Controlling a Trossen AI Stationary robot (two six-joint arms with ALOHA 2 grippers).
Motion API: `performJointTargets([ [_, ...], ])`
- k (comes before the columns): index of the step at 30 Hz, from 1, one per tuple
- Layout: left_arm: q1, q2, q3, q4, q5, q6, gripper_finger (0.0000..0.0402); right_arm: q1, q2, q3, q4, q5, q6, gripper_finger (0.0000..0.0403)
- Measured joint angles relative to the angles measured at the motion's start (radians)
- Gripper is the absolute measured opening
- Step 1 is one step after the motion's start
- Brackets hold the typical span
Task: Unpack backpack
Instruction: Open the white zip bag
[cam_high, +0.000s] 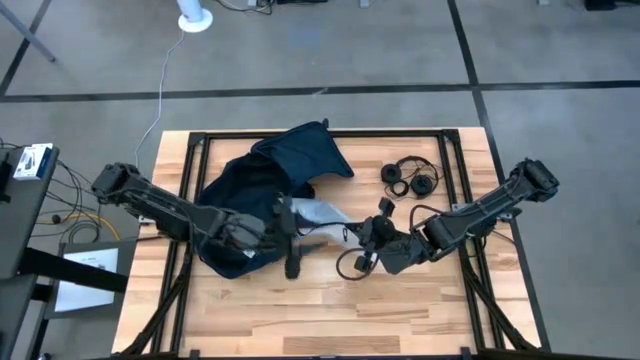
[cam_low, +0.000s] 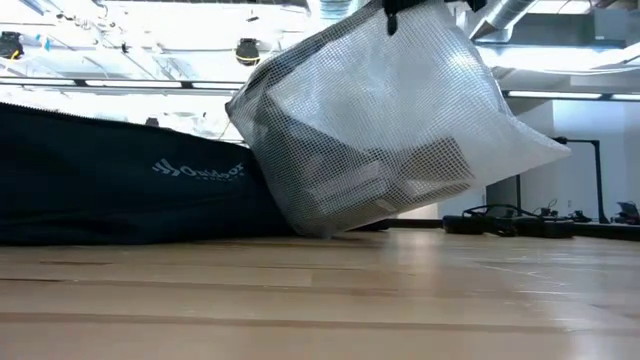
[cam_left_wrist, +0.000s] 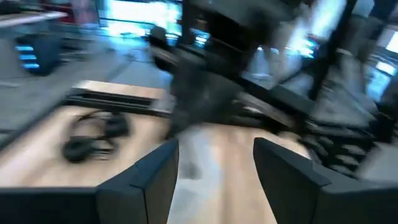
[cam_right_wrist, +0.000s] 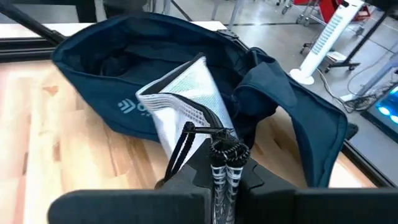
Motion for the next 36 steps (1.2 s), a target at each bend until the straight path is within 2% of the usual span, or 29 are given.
performJointTargets([
  [3, -0.006, 0.058, 0.0, 0.044, 0.123, -0.046, 0.0194, -0.017, 0.0, 0.0, 0.001, -0.003, -0.001, 0.0],
  [5, 0.009, 0.094, 0.0, 0.048, 0.147, -0.103, 0.0194, -0.023, 0.0, 0.0, 0.005, -0.026, -0.002, 0.0],
  [13, 0.078, 0.188, 0.001, 0.086, 0.12, -0.17, 0.0193, -0.013, 0.0, 0.0, 0.055, -0.079, -0.03, 0.0],
  [22, 0.094, 0.192, 0.001, 0.104, 0.061, -0.107, 0.0193, 0.012, 0.0, 0.0, 0.066, -0.079, -0.03, 0.0],
  [30, 0.045, 0.185, 0.001, 0.007, 0.124, -0.149, 0.0193, 0.012, 0.0, 0.0, 0.054, -0.079, -0.029, 0.0],
  [33, 0.022, 0.185, 0.0, -0.006, 0.084, -0.128, 0.0193, 0.012, 0.0, 0.0, 0.054, -0.079, -0.029, 0.0],
  [36, 0.028, 0.185, 0.001, 0.008, -0.042, -0.111, 0.0193, 0.012, 0.0, 0.0, 0.054, -0.079, -0.029, 0.0],
])
